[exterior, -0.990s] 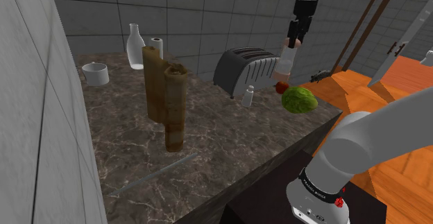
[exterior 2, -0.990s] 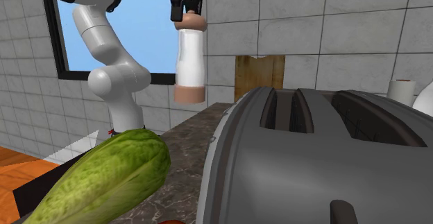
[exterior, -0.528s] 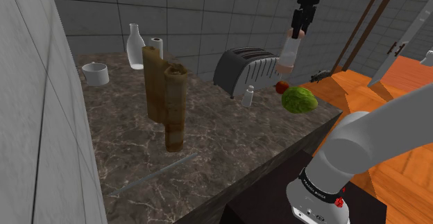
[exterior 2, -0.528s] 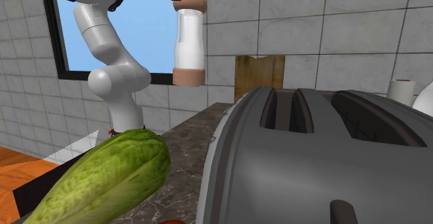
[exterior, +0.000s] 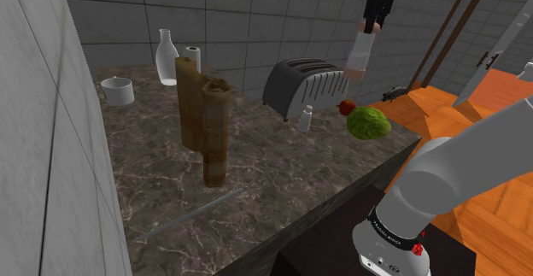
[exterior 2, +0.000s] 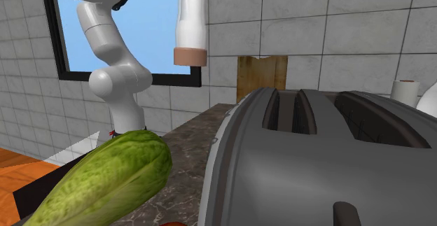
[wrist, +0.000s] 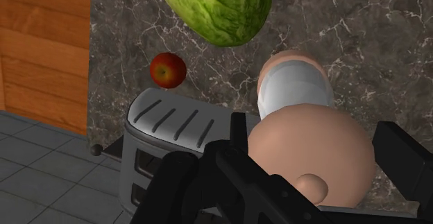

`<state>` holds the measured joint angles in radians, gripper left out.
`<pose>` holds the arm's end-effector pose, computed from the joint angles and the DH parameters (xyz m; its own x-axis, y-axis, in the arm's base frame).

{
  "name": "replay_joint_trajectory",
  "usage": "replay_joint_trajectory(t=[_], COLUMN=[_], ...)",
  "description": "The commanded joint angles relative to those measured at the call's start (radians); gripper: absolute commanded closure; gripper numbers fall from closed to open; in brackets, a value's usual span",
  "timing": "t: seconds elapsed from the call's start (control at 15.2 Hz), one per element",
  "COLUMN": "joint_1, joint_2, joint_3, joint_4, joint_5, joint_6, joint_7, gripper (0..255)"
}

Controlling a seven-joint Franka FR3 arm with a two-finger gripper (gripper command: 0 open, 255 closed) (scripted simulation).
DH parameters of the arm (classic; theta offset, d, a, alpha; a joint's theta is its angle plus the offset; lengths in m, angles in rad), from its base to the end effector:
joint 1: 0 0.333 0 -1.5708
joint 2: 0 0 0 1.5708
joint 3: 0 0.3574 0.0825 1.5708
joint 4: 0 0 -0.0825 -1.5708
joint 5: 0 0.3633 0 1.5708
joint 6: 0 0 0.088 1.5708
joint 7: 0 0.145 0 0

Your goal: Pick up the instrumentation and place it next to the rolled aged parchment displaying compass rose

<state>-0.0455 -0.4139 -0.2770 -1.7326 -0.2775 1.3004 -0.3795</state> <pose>0.3109 -0.1871 0.7112 0.9962 0.0054 -0.0871 0.0173 -0.9905 0.1363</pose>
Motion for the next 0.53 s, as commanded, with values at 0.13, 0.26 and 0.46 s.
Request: replay_joint_trajectory(t=[0.13, 0.26, 0.46], joint_1=[0.001, 0.002, 0.002], joint_2=[0.032, 0.050, 0.080], joint_3=[-0.002, -0.003, -0.005], joint_4=[0.088, 0.133, 0.206], joint_5=[0.003, 0.005, 0.008], joint_6=[-0.054, -0.081, -0.123], joint_7=[-0.018, -0.027, -0.040], gripper=[255, 255, 255])
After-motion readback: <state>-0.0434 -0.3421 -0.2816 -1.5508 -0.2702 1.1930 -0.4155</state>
